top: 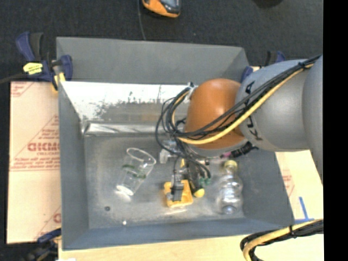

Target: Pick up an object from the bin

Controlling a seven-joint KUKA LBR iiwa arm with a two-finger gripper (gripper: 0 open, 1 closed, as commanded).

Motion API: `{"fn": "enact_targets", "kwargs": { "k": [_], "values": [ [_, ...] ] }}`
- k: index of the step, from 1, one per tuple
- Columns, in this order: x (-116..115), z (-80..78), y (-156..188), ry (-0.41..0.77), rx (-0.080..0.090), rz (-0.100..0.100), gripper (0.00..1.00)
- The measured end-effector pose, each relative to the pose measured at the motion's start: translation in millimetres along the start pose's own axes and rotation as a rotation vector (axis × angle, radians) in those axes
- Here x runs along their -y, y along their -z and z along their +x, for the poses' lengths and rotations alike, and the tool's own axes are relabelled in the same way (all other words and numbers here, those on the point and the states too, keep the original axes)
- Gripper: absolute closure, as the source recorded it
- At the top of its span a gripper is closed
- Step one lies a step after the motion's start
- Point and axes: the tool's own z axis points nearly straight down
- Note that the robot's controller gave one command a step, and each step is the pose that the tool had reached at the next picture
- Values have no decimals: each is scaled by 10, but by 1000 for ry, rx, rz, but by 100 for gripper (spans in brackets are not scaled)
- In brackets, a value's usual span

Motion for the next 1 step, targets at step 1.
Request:
{"fn": "enact_targets", "kwargs": {
  "k": [1],
  "values": [
    [259, -94, 310, -67, -10, -1, 0]
  ]
}}
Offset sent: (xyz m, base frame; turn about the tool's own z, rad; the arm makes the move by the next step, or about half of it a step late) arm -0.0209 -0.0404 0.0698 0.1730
